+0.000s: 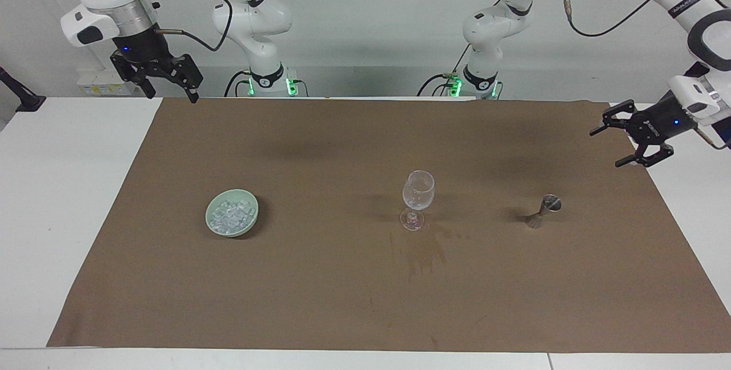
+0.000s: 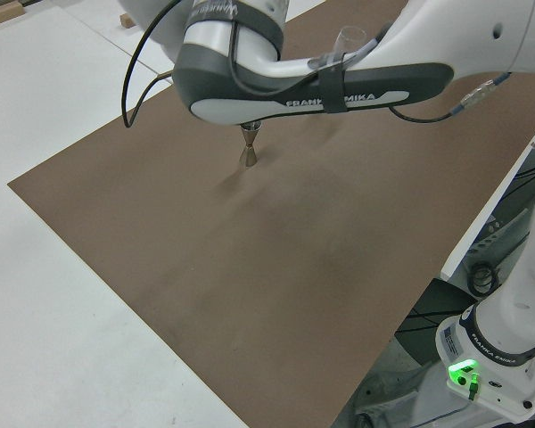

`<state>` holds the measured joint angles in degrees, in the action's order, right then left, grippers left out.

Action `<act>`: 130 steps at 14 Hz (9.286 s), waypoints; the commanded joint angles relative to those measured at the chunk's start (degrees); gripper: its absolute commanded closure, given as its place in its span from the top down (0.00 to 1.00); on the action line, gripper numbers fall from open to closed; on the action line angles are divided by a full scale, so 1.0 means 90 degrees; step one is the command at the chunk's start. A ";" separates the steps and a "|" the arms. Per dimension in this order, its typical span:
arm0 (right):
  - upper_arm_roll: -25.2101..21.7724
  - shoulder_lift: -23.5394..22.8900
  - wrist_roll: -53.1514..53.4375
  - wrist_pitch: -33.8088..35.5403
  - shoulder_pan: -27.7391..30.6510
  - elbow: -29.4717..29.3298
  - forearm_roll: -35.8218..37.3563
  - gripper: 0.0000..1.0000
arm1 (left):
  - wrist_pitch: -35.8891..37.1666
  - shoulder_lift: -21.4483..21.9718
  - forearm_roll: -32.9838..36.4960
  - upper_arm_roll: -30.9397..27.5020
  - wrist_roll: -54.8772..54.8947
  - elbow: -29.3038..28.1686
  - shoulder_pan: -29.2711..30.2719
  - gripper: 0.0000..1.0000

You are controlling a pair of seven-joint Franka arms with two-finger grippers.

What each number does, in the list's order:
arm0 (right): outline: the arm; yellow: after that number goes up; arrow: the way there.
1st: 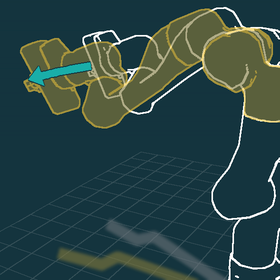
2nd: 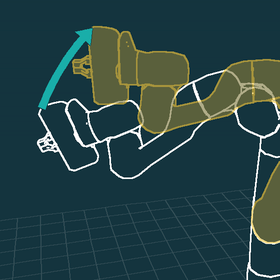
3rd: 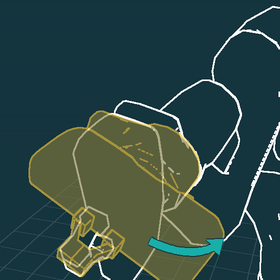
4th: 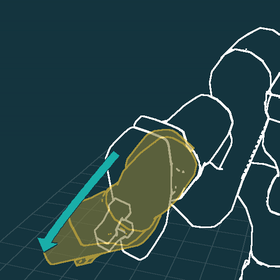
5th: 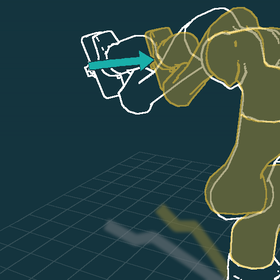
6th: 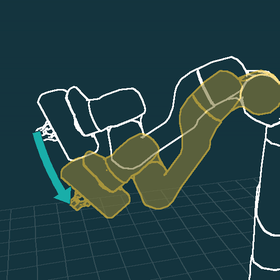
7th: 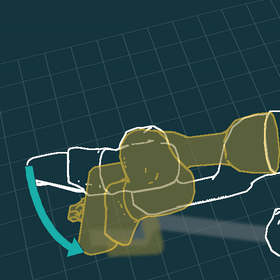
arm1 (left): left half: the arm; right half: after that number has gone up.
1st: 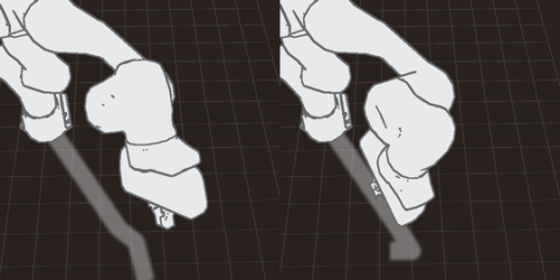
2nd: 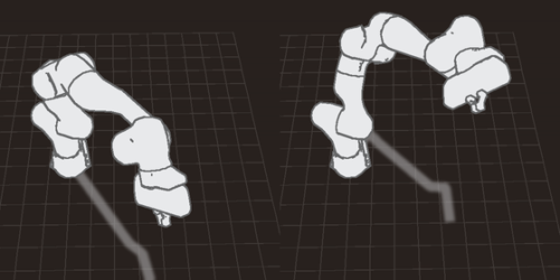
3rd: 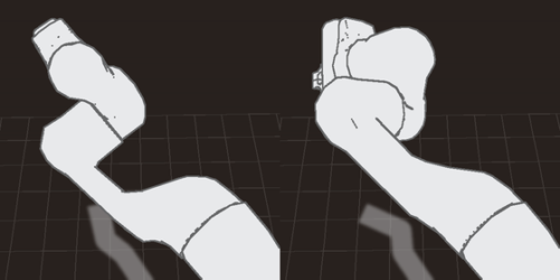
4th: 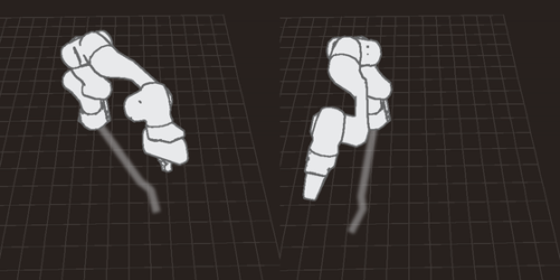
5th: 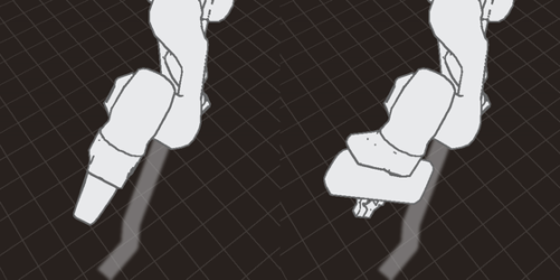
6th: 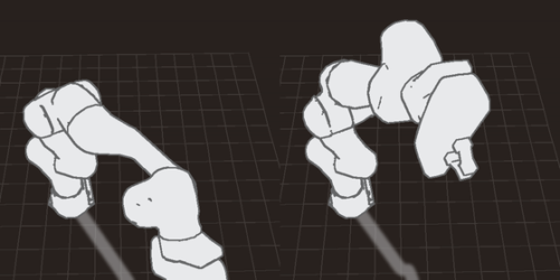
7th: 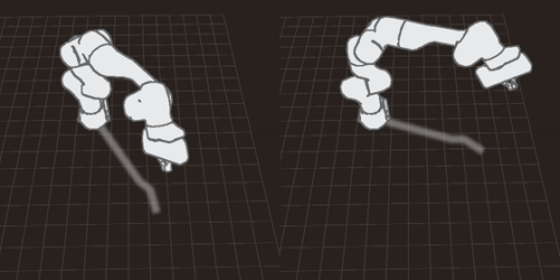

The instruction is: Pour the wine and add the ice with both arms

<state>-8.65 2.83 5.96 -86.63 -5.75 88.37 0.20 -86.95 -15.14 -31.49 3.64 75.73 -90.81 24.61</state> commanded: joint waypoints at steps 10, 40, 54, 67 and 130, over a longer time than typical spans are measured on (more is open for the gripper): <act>0.0033 0.0076 -0.0018 -0.0061 0.0073 0.0074 -0.0139 1.00 | 0.0256 -0.1792 -0.1940 0.0074 0.4300 0.0070 0.0820 1.00; 0.0033 0.0076 -0.0018 -0.0061 0.0073 0.0074 -0.0139 1.00 | 0.0521 -0.3581 -0.4098 0.0934 0.6254 -0.0213 0.1103 0.66; 0.0033 0.0076 -0.0018 -0.0061 0.0073 0.0074 -0.0149 1.00 | 0.0550 -0.3610 -0.4206 0.0943 0.6546 -0.0262 0.1045 0.53; 0.0033 0.0076 -0.0018 -0.0061 0.0073 0.0074 -0.0149 1.00 | 0.0550 -0.3591 -0.4196 0.0943 0.6723 -0.0272 0.1015 0.14; 0.0033 0.0076 -0.0018 -0.0061 0.0073 0.0074 -0.0139 1.00 | -0.3044 0.0667 -0.4176 0.0943 0.3843 -0.2459 -0.2276 0.00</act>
<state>-8.65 2.83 5.96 -86.63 -5.75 88.37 0.20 -113.11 -11.77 -69.97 13.29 112.27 -111.32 5.47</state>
